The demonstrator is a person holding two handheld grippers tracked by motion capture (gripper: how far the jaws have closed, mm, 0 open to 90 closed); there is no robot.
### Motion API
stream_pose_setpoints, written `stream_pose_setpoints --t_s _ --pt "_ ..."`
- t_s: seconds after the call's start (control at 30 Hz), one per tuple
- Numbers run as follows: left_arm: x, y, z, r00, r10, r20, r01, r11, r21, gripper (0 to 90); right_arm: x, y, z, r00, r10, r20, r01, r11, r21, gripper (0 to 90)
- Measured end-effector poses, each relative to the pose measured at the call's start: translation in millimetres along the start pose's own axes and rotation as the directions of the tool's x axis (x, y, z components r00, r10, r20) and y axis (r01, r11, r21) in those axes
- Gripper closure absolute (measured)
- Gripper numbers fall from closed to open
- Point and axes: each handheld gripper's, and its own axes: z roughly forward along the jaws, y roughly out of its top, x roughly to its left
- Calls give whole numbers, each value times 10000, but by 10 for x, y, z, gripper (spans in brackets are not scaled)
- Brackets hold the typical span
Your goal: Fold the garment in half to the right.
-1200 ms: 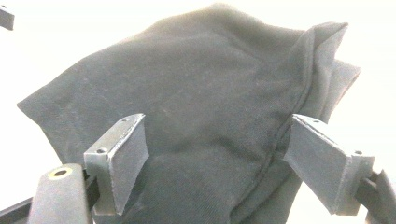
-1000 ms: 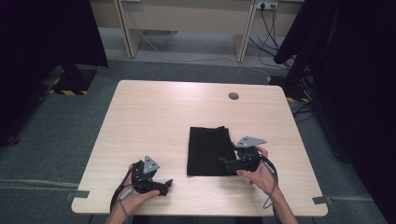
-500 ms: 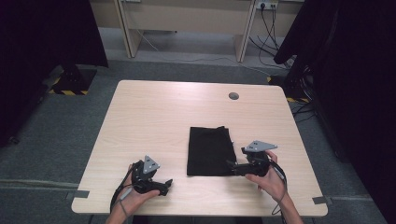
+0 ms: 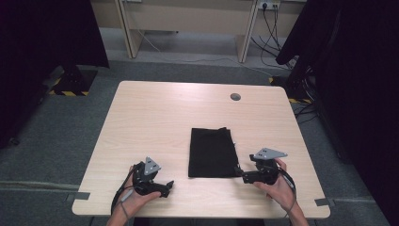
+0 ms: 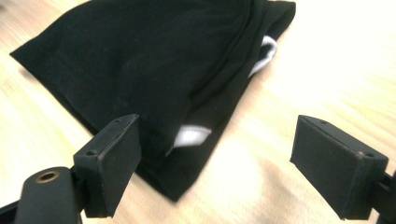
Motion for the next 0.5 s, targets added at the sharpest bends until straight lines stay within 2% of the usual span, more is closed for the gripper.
stream_pose_setpoints --t_s 0.5 --pt "0 0 0 10000 -3 -1 3 10000 1 0 -13 -205 -100 9999 62 125 -65 9997 219 167"
